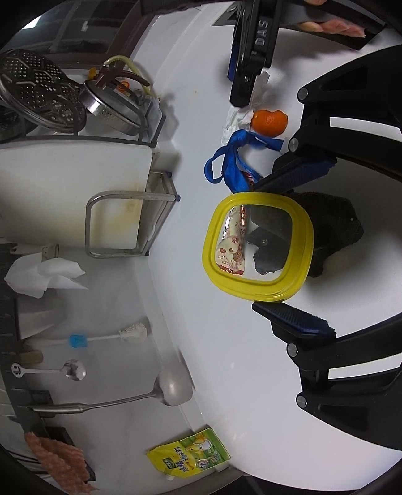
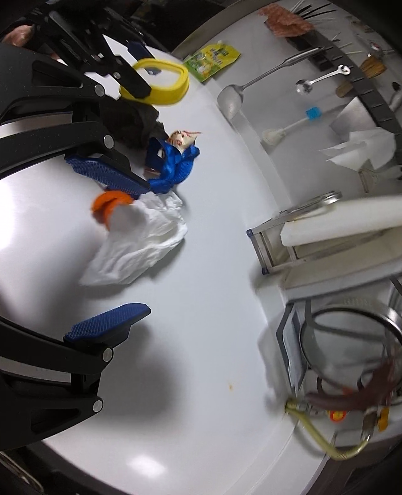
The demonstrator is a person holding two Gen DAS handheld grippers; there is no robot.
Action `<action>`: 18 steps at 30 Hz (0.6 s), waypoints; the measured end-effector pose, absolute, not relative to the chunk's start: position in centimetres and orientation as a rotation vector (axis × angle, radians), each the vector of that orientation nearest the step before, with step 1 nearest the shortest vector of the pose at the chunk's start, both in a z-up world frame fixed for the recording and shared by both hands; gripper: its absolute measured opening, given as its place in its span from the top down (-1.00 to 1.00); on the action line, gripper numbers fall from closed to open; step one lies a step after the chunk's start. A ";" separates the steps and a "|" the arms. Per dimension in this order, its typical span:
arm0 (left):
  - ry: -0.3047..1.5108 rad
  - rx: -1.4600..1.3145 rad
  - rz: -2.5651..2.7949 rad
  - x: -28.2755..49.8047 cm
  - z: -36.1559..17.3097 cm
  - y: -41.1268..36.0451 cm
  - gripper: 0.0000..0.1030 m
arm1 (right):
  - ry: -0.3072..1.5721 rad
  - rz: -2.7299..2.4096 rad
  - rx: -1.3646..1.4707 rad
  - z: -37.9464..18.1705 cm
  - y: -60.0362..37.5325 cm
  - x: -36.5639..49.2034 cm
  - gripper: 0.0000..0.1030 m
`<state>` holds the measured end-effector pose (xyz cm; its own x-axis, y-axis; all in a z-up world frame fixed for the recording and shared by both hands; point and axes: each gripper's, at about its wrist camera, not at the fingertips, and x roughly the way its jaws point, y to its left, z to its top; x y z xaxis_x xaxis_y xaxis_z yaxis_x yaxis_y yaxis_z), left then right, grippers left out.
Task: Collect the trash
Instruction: 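Grasp the white plastic bag with the right tool while the left holds the lid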
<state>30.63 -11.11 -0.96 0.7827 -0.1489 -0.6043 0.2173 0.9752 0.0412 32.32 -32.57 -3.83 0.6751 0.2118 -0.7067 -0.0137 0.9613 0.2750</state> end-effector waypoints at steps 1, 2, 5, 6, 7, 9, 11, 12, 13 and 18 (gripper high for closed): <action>0.650 0.108 -0.204 30.7 -1.0 -11.0 -0.31 | 0.840 0.129 0.252 -4.2 -32.3 33.0 -0.36; 0.650 0.105 -0.211 30.8 -1.0 -10.9 -0.31 | 0.852 0.127 0.250 -4.5 -32.2 33.4 -0.36; 0.642 0.114 -0.200 30.8 -0.9 -10.7 -0.31 | 0.874 0.132 0.241 -5.1 -31.9 34.2 -0.35; 0.648 0.103 -0.207 30.8 -0.9 -10.5 -0.31 | 0.873 0.125 0.224 -5.2 -31.7 34.2 -0.35; 0.654 0.088 -0.218 30.8 -0.8 -10.3 -0.31 | 0.868 0.118 0.211 -5.2 -31.6 34.2 -0.34; 0.651 0.082 -0.219 30.7 -0.7 -10.2 -0.31 | 0.865 0.119 0.209 -5.2 -31.6 34.2 -0.20; 0.647 0.080 -0.221 30.4 -0.7 -10.2 -0.31 | 0.864 0.131 0.215 -5.1 -31.6 34.2 0.08; 0.645 0.081 -0.222 30.4 -0.7 -10.2 -0.31 | 0.862 0.131 0.208 -5.1 -31.5 34.2 0.13; 0.644 0.086 -0.218 30.4 -0.7 -10.3 -0.31 | 0.862 0.135 0.201 -5.0 -31.3 34.1 0.21; 0.638 0.077 -0.211 30.4 -0.7 -10.1 -0.31 | 0.838 0.162 0.204 -4.5 -30.9 33.4 0.77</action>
